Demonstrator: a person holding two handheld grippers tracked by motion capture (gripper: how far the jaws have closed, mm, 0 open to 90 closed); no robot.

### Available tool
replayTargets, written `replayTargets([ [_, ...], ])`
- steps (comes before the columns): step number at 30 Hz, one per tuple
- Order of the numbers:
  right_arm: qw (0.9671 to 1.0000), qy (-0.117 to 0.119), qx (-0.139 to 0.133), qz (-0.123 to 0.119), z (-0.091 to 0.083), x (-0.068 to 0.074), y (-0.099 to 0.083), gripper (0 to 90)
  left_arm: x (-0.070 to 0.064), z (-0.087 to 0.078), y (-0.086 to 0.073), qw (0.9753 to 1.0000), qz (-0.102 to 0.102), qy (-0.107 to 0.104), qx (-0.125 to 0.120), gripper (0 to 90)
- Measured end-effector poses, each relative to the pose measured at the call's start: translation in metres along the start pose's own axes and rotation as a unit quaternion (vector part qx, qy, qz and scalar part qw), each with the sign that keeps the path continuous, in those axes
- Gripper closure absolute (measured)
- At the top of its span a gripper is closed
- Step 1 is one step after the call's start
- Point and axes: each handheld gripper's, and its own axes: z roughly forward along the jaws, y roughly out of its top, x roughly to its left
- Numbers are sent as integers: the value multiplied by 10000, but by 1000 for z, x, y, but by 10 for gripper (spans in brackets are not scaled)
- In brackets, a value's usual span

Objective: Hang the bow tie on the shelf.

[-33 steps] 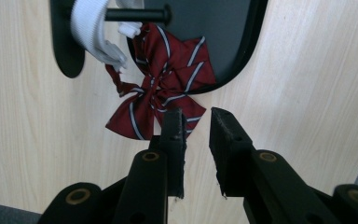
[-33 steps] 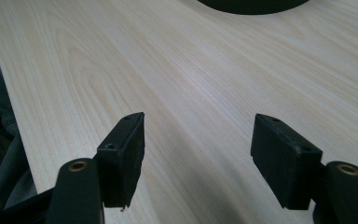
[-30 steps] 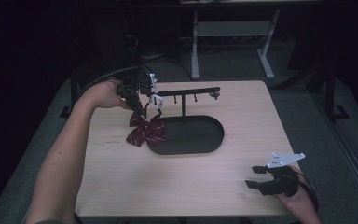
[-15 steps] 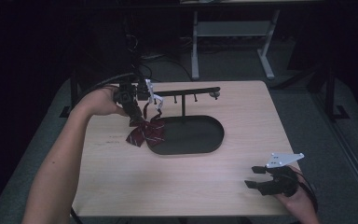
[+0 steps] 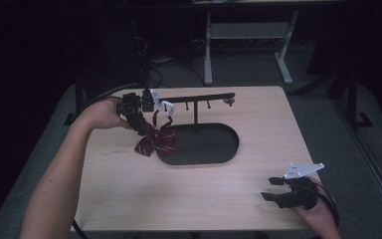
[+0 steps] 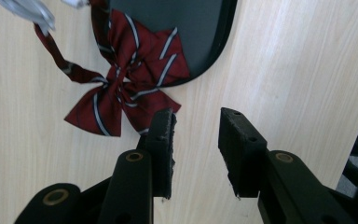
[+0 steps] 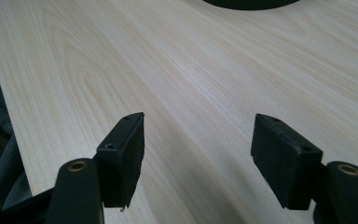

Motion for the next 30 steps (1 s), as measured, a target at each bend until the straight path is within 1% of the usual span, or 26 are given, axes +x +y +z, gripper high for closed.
replayTargets([
  [1, 10000, -1, 0, 2, 0, 0, 0, 343, 0, 0, -1, 10000, -6, -11, 0, 648],
  [3, 10000, -3, -11, -6, 0, 0, 0, 343, -2, -1, -3, 10000, -36, -47, -80, 645],
  [4, 10000, -4, -11, -1, 0, 0, 0, 344, -2, -1, -3, 10000, -13, -39, -86, 645],
  [5, 10000, -8, -8, 3, -1, 0, 0, 343, -3, 0, -4, 9999, -52, -39, -87, 639],
  [10, 10000, -9, -6, 0, -1, 0, 0, 343, -7, 3, -9, 9999, -42, -41, -85, 625],
  [15, 10000, -10, -21, 3, 0, 0, 0, 343, -10, 3, -14, 9998, -99, -37, -164, 605],
  [16, 10000, -11, -22, 3, 0, 0, 0, 343, -11, 4, -16, 9997, -144, -49, -179, 604],
  [19, 10000, -11, -5, -6, 0, -1, 0, 343, -13, 5, -19, 9997, -145, -40, -196, 598],
  [20, 10000, -9, -7, -10, 0, -1, 0, 343, -13, 5, -19, 9997, -109, -35, -200, 595],
  [21, 10000, -8, -3, -2, 0, -1, 0, 343, -14, 6, -20, 9997, -117, -47, -186, 593],
  [22, 10000, -11, 4, 19, 0, 0, 0, 343, -15, 6, -21, 9999, -78, -26, -138, 589],
  [23, 10000, -15, 4, 17, 0, 0, 0, 343, -16, 7, -21, 9998, -128, -22, -181, 587],
  [25, 10000, -23, -14, -17, 0, -1, 0, 343, -17, 7, -23, 9996, -123, -18, -241, 582],
  [26, 10000, -24, -19, -15, 0, -1, 0, 343, -19, 7, -24, 9995, -159, -23, -272, 578],
  [27, 10000, -27, -12, 30, -1, 0, 0, 343, -19, 8, -24, 9996, -143, -25, -261, 577],
  [28, 10000, -31, -11, 34, -1, -1, 0, 343, -21, 9, -26, 9994, -191, -31, -292, 577],
  [29, 10000, -33, -10, 30, -1, -1, 0, 343, -21, 9, -27, 9994, -150, -34, -299, 577],
  [30, 10000, -35, -17, 4, -1, -1, -1, 343, -22, 10, -28, 9993, -185, -47, -323, 577],
])
